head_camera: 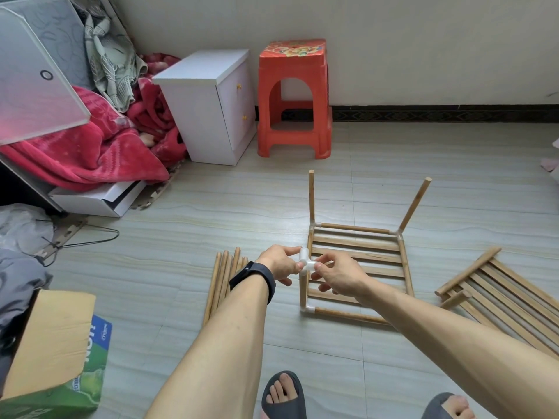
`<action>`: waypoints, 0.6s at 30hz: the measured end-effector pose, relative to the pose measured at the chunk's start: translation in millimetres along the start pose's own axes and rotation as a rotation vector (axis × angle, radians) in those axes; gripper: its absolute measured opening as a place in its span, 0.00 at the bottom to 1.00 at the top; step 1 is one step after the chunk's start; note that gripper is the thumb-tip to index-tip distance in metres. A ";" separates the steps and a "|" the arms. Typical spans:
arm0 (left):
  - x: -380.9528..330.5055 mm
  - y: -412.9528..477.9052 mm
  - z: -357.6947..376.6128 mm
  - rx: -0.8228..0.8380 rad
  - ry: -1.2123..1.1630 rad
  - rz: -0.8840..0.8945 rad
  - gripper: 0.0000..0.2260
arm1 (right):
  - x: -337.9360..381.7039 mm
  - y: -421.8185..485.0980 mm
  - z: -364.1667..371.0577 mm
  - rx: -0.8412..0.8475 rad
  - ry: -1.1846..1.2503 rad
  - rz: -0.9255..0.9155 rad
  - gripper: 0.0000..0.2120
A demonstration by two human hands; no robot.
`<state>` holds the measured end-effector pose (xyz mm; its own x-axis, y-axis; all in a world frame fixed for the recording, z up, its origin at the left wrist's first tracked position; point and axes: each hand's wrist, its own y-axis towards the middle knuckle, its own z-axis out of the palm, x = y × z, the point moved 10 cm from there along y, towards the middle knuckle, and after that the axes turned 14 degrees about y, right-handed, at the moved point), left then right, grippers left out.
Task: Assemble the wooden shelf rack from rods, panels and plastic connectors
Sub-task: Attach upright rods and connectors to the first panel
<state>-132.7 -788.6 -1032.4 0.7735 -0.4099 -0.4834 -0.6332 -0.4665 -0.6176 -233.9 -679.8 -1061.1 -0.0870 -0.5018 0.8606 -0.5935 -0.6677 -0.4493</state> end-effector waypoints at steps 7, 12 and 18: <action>0.6 -3.4 2.8 0.021 -0.009 -0.003 0.24 | 0.7 -3.3 0.2 0.002 -0.013 -0.001 0.08; -0.1 -2.3 3.5 0.009 -0.003 0.000 0.25 | 2.3 -3.2 0.6 0.010 -0.044 -0.015 0.09; 0.5 -0.7 -4.4 -0.032 -0.029 0.029 0.24 | 13.8 -10.7 -6.7 -0.064 -0.271 -0.058 0.16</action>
<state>-132.0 -791.9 -1029.5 0.7552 -0.4012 -0.5184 -0.6553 -0.4799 -0.5833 -234.2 -675.9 -1042.8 0.1603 -0.5979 0.7854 -0.6410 -0.6681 -0.3778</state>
